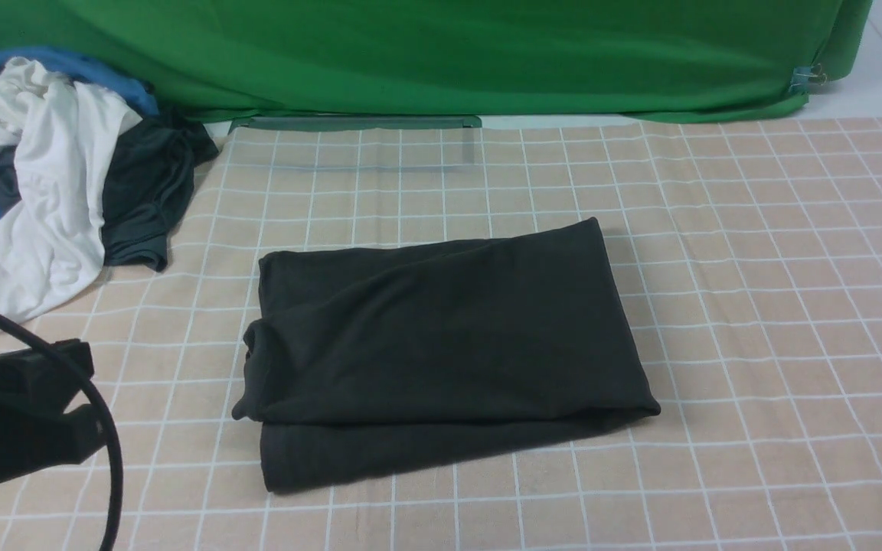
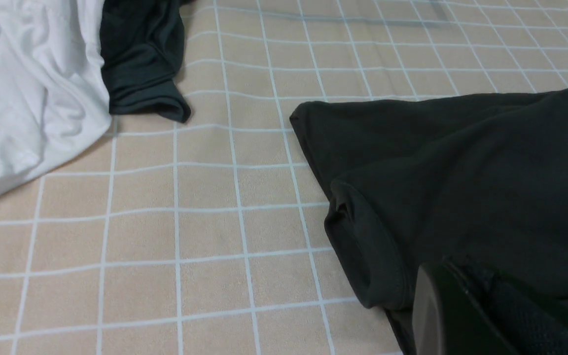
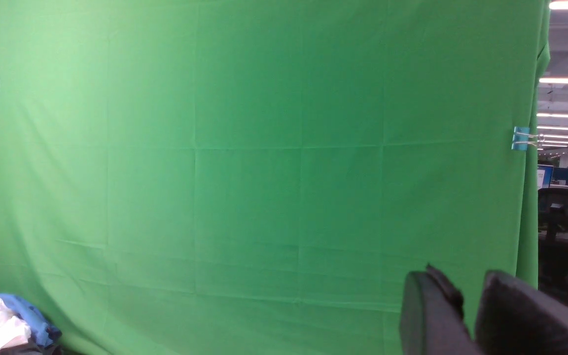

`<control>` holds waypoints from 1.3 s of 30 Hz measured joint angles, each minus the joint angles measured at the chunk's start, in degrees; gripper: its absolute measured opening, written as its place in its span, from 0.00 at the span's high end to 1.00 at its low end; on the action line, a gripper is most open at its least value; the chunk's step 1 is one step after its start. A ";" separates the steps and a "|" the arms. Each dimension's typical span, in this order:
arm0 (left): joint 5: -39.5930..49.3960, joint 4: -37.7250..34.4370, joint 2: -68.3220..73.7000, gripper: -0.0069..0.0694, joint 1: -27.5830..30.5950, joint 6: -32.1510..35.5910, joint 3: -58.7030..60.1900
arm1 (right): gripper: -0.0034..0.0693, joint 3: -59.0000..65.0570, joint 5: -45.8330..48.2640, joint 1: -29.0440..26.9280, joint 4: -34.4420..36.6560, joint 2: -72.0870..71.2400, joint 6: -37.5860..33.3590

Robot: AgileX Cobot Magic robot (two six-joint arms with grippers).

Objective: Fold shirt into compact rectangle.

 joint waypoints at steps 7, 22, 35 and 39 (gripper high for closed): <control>-3.59 2.33 -6.42 0.89 0.00 4.82 2.29 | 0.65 0.00 0.17 0.00 -0.03 0.00 0.00; -10.45 3.95 -35.82 0.89 8.61 8.48 25.84 | 0.64 0.00 0.21 0.00 -0.07 -0.04 0.00; -10.62 4.00 -35.88 0.89 9.65 9.45 25.88 | 0.63 0.00 0.21 0.00 -0.07 -0.04 0.00; -10.62 4.00 -35.88 0.88 9.65 9.45 25.88 | 0.63 0.00 0.21 0.00 -0.07 -0.04 0.00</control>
